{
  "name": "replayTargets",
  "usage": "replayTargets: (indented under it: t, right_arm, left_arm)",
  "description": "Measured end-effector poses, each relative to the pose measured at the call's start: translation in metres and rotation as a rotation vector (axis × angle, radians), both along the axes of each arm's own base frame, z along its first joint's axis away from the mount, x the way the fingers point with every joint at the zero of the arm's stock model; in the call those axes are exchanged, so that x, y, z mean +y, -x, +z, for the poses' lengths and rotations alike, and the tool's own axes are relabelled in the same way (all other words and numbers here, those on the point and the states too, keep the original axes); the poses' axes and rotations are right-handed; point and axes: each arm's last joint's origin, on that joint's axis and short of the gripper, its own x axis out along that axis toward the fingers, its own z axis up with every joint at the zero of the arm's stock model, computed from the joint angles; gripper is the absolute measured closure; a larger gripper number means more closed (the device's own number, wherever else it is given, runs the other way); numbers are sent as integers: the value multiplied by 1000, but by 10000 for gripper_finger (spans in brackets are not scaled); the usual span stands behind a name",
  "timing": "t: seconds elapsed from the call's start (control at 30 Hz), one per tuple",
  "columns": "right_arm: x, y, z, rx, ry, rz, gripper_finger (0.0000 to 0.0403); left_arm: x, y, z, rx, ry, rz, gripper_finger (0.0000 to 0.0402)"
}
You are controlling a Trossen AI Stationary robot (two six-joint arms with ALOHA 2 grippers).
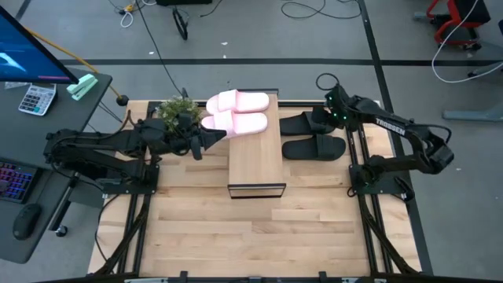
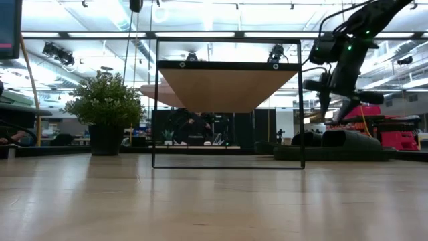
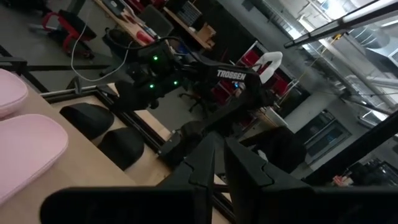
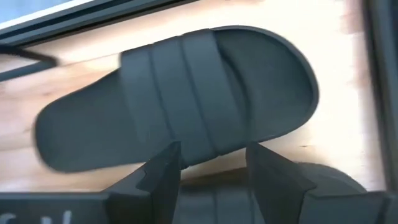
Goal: Pick and place slides into the shelf
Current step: Put the top black slipper on the shelf
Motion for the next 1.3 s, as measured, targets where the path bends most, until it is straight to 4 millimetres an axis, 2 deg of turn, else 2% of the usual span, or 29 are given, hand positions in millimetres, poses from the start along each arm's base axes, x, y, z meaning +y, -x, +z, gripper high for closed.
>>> replayTargets:
  t: [0.37, 0.77, 1.3]
  right_arm:
    - [-16, -8, -19, 19, -19, -87, 215]
    - [-34, 6, -33, 48, -59, -139, 206]
    - [-35, 0, -38, 36, -76, -73, 204]
  left_arm:
    - [0, 0, -1, 9, -1, -19, 364]
    - [6, 0, -1, 11, -9, 14, 362]
    - [13, 0, -1, 7, 5, 43, 365]
